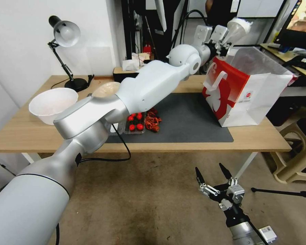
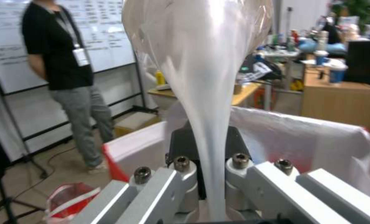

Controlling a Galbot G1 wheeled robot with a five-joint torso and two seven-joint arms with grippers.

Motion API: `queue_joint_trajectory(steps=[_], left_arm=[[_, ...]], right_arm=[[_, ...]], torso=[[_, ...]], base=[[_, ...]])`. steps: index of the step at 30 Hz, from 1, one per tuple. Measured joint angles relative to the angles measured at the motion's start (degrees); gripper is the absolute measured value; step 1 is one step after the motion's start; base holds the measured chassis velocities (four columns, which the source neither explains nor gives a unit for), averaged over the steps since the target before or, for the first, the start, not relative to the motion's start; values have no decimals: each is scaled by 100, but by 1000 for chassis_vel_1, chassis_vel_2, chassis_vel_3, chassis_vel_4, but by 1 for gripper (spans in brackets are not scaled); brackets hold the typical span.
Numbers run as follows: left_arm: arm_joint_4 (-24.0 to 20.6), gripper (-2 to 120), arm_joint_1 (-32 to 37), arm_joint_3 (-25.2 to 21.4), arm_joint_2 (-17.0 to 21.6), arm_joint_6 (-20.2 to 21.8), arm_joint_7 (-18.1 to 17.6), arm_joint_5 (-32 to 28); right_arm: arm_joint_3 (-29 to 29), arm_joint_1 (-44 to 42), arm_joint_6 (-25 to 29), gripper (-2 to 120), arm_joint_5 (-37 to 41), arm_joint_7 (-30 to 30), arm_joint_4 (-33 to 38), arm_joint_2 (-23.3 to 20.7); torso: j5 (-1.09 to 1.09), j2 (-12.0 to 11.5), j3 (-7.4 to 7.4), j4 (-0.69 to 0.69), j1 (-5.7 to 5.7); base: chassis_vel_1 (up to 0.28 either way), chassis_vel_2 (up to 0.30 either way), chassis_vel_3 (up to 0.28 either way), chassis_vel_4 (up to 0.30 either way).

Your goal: Pick up the trash from the table and place it into the takeout bag.

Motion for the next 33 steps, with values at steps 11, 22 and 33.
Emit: queue_joint_trajectory(steps=[11, 22, 33], left_arm=[[-84, 1, -66, 324, 11, -141, 482, 267], [-154, 4, -118, 752, 16, -179, 549, 409], [-249, 43, -223, 679, 20, -129, 504, 366]], right_arm=[[-17, 14, 20, 100, 1, -15, -45, 51], [-33, 32, 20, 100, -6, -16, -74, 84], [-53, 42, 20, 100, -27, -29, -110, 130]], torso=[[0, 0, 0, 0, 0], [0, 0, 0, -1, 0], [0, 0, 0, -1, -1]], base=[[0, 0, 0, 0], [0, 0, 0, 0], [0, 0, 0, 0]])
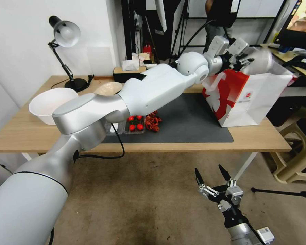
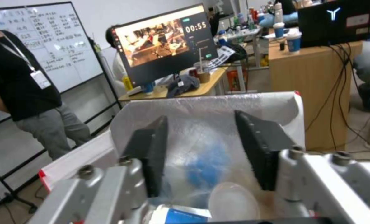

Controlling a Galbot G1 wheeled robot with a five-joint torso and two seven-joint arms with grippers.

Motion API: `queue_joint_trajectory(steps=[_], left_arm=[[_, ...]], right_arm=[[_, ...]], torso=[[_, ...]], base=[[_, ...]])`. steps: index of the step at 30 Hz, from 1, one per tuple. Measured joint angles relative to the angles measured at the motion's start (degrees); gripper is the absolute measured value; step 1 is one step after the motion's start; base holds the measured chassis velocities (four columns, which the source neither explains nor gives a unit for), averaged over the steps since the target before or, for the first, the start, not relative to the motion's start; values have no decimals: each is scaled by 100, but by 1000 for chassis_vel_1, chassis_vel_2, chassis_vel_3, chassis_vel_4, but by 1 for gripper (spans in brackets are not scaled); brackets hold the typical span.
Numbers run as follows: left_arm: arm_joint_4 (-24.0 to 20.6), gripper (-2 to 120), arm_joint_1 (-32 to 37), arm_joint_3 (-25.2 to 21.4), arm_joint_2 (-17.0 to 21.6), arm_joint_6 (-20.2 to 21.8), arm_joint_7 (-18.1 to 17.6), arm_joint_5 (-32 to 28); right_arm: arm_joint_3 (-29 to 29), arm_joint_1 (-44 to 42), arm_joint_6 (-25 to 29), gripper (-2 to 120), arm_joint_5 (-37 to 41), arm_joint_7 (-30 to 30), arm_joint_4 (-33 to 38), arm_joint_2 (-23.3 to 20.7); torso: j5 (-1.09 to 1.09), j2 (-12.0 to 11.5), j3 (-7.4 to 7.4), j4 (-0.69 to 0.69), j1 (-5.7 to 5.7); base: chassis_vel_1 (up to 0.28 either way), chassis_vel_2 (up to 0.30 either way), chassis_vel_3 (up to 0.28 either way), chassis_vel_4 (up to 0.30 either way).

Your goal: Pick up the trash from the table and place it into the takeout bag.

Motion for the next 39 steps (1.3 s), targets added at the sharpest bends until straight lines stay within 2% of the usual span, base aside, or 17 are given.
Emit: queue_joint_trajectory(steps=[3, 5, 7, 11, 13, 16, 18, 20, 21, 24, 29, 32, 33, 34, 36, 37, 39], left_arm=[[-10, 54, 4, -73, 2, 30, -23, -21], [-138, 66, 75, -145, 3, 64, -108, -51], [-204, 69, 108, -158, 4, 73, -136, -58], [-801, 87, 335, -226, 30, 110, -377, -86], [-1006, 92, 416, -267, 154, 120, -444, -87], [-1203, 96, 506, -323, 361, 126, -516, -82], [-1475, 99, 641, -396, 679, 127, -593, -45], [-2107, 100, 1001, -612, 1394, 121, -750, 77], [-2107, 100, 1001, -612, 1394, 121, -750, 77], [-2660, 100, 1350, -849, 1896, 118, -811, 152], [-2907, 100, 1580, -1010, 2170, 117, -784, 213], [-3154, 100, 1851, -1220, 2501, 97, -701, 308], [-3372, 100, 2117, -1413, 2816, 95, -683, 398], [-3372, 100, 2117, -1413, 2816, 95, -683, 398], [-3700, 100, 2546, -1731, 3267, 91, -674, 486], [-3700, 100, 2546, -1731, 3267, 91, -674, 486], [-4008, 100, 2981, -2055, 3634, 78, -673, 536]], right_arm=[[-8, 3, 0, 100, -1, 0, 0, 0], [-20, 9, -6, 100, -1, 0, 2, -2], [-23, 11, -9, 100, -1, 0, 8, -5], [-35, 25, -23, 100, 9, 4, 28, -36], [-36, 30, -23, 100, 15, 7, 28, -47], [-36, 38, -27, 100, 25, 11, 28, -58], [-39, 51, -34, 100, 34, 19, 28, -70], [-66, 86, -56, 100, 40, 37, 22, -80], [-66, 86, -56, 100, 40, 37, 22, -80], [-103, 95, -90, 100, 40, 56, 22, -94], [-94, 73, -101, 100, 34, 65, 46, -91], [-86, 66, -133, 100, 29, 73, 74, -93], [-91, 63, -155, 100, 25, 78, 91, -104], [-91, 63, -155, 100, 25, 78, 91, -104], [-103, 62, -175, 100, 23, 83, 108, -118], [-103, 62, -175, 100, 23, 83, 108, -118], [-120, 66, -186, 100, 23, 87, 111, -126]], torso=[[0, 0, 0, 0, 0], [0, 0, 0, 1, 0], [0, 0, 0, 0, 0], [0, 0, 0, -3, 0], [1, 0, 0, -10, 0], [1, 0, -1, -7, 0], [0, 0, 0, -2, 0], [-3, 0, 0, 6, 1], [-3, 0, 0, 6, 1], [-3, 0, 0, 2, 0], [-2, 0, 0, -3, 0], [-2, 0, 0, -2, 0], [-2, 0, 0, 0, 1], [-2, 0, 0, 0, 1], [-2, 0, 0, 0, 1], [-2, 0, 0, 0, 1], [-3, 0, 0, 2, 0]], base=[[0, 0, 0, 0], [0, 0, 0, 0], [0, 0, 0, 0], [0, 0, 0, 0], [0, 0, 0, 0], [0, 0, 0, 0], [0, 0, 0, 0], [0, 0, 0, 0], [0, 0, 0, 0], [0, 0, 0, 0], [0, 0, 0, 0], [0, 0, 0, 0], [0, 0, 0, 0], [0, 0, 0, 0], [0, 0, 0, 0], [0, 0, 0, 0], [0, 0, 0, 0]])
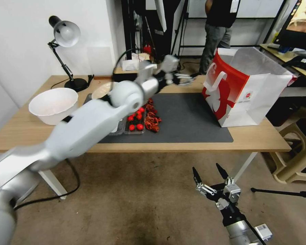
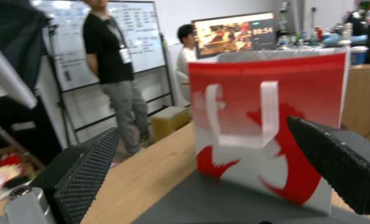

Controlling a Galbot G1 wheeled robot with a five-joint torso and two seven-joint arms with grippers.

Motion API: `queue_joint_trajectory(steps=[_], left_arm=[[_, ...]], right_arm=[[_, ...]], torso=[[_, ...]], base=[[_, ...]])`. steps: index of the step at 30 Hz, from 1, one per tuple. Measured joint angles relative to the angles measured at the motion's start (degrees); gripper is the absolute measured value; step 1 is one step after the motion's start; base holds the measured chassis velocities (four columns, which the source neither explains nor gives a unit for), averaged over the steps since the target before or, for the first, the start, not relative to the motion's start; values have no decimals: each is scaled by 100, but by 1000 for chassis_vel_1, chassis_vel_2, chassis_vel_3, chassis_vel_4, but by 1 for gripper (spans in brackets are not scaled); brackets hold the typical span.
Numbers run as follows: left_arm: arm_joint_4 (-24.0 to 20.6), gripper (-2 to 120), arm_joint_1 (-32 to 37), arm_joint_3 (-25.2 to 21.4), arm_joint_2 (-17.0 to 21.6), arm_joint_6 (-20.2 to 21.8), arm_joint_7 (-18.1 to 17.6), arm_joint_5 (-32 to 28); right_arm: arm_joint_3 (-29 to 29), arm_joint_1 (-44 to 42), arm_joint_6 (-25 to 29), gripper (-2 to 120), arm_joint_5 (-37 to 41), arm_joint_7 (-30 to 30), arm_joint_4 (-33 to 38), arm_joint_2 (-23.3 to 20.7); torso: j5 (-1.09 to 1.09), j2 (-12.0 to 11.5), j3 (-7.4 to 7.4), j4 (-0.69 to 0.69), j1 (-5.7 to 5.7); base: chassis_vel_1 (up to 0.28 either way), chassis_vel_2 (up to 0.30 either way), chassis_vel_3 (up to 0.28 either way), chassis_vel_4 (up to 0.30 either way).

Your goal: Pick up the trash from the table and place it into the takeout bag.

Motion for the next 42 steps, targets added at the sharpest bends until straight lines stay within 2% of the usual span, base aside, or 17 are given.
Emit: queue_joint_trajectory(steps=[1, 4, 5, 7, 9, 12, 13, 18, 19, 21, 22, 23, 26, 27, 31, 37, 42], left_arm=[[0, 100, 0, 0, 0, 0, 0, 0], [-488, 100, 876, -753, 399, -24, -43, 148], [-488, 100, 876, -753, 399, -24, -43, 148], [-830, 100, 1683, -1372, 611, -28, -84, 344], [-924, 100, 1939, -1544, 667, -55, -88, 443], [-1279, 100, 2933, -2247, 824, -214, -125, 704], [-1405, 100, 3396, -2535, 874, -299, -153, 771], [-1562, 100, 4037, -2987, 938, -541, -332, 995], [-1628, 100, 4286, -3209, 934, -599, -423, 1109], [-1742, 100, 4788, -3627, 880, -725, -585, 1398], [-1835, 100, 5268, -3925, 784, -836, -781, 1660], [-1835, 100, 5268, -3925, 784, -836, -781, 1660], [-2003, 100, 6298, -4562, 449, -1134, -1051, 2077], [-2003, 100, 6298, -4562, 449, -1134, -1051, 2077], [-2159, 100, 7305, -5247, -57, -1426, -1288, 2517], [-2176, 100, 8005, -5558, -440, -1694, -1547, 2812], [-2205, 100, 8402, -5690, -741, -1832, -1612, 3033]], right_arm=[[0, 0, 0, 100, 0, 0, 0, 0], [-50, 16, -12, 100, 0, 12, 1, -7], [-50, 16, -12, 100, 0, 12, 1, -7], [-95, 51, -26, 100, 0, 23, 7, -25], [-108, 59, -28, 100, 0, 25, 14, -30], [-112, 56, -29, 100, 0, 27, 34, -40], [-111, 50, -29, 100, 0, 26, 40, -43], [-118, 48, -24, 100, 2, 23, 48, -43], [-118, 48, -23, 100, 2, 23, 63, -43], [-111, 43, -22, 100, 6, 24, 93, -44], [-89, 38, -20, 100, 9, 26, 116, -43], [-89, 38, -20, 100, 9, 26, 116, -43], [-48, 19, -13, 100, 20, 42, 156, -35], [-48, 19, -13, 100, 20, 42, 156, -35], [21, 19, -3, 100, 55, 91, 190, -50], [100, 12, -2, 100, 107, 129, 225, -49], [125, 4, -2, 100, 119, 135, 236, -23]], torso=[[0, 0, 0, 0, 0], [1, 0, -1, -2, 0], [1, 0, -1, -2, 0], [2, 0, -1, -2, 0], [2, 0, 0, 0, 0], [3, 0, -1, -3, 0], [0, 0, -1, 1, 0], [4, 0, 0, -1, -1], [2, 0, 0, -7, 1], [6, 0, 0, -2, 2], [2, 1, 0, -1, 1], [2, 1, 0, -1, 1], [2, 0, 0, -2, 1], [2, 0, 0, -2, 1], [3, 0, 0, -1, 1], [3, 0, -1, -2, 1], [3, 0, 0, -1, 0]], base=[[0, 0, 0, 0], [0, 0, 0, 0], [0, 0, 0, 0], [0, 0, 0, 0], [0, 0, 0, 0], [0, 0, 0, 0], [0, 0, 0, 0], [0, 0, 0, 0], [0, 0, 0, 0], [0, 0, 0, 0], [0, 0, 0, 0], [0, 0, 0, 0], [0, 0, 0, 0], [0, 0, 0, 0], [0, 0, 0, 0], [0, 0, 0, 0], [0, 0, 0, 0]])
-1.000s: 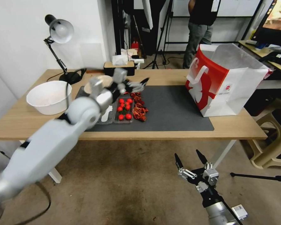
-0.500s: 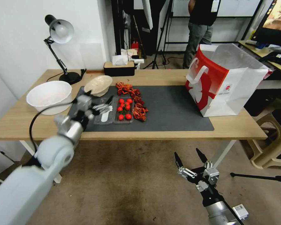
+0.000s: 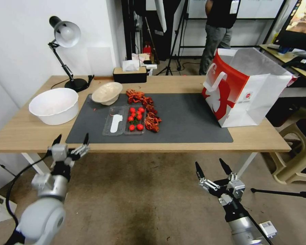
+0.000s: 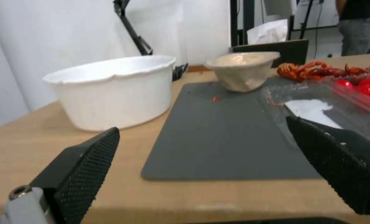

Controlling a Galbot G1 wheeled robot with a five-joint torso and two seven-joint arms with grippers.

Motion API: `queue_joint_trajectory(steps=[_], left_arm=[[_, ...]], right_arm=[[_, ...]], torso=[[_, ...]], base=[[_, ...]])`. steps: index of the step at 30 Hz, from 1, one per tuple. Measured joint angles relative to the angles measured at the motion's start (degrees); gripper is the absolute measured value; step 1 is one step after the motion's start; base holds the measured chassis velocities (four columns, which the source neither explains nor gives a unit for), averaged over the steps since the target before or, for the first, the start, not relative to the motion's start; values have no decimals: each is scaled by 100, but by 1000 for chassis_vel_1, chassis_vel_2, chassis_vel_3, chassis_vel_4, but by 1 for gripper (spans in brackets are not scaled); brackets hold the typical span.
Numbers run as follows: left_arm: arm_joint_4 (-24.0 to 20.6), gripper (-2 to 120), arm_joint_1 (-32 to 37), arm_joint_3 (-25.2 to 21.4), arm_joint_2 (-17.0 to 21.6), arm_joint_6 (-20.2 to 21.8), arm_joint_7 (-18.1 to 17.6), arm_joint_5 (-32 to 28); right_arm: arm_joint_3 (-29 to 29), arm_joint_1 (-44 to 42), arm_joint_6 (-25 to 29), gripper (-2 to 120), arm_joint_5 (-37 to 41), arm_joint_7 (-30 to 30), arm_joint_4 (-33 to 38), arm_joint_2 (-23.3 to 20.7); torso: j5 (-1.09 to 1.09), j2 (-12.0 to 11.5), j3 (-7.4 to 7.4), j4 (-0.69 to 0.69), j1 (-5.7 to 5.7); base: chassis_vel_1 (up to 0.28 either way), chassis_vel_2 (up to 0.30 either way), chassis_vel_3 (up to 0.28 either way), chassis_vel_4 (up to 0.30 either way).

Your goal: Pick up the trash from the table and place it into the takeout bag.

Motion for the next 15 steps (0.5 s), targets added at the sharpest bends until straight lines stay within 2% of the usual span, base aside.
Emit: queue_joint_trajectory(steps=[8, 15], left_arm=[[-5, 100, 62, 41, -161, -36, 33, -2], [-20, 100, -156, 192, -15, 31, 43, -147]], right_arm=[[6, -32, 2, 100, -18, 0, 11, 68], [16, -35, 3, 100, -20, 0, 11, 69]], torso=[[0, 0, 1, -1, 0], [0, 0, 1, 2, 0]], base=[[0, 0, 0, 0], [0, 0, 0, 0]])
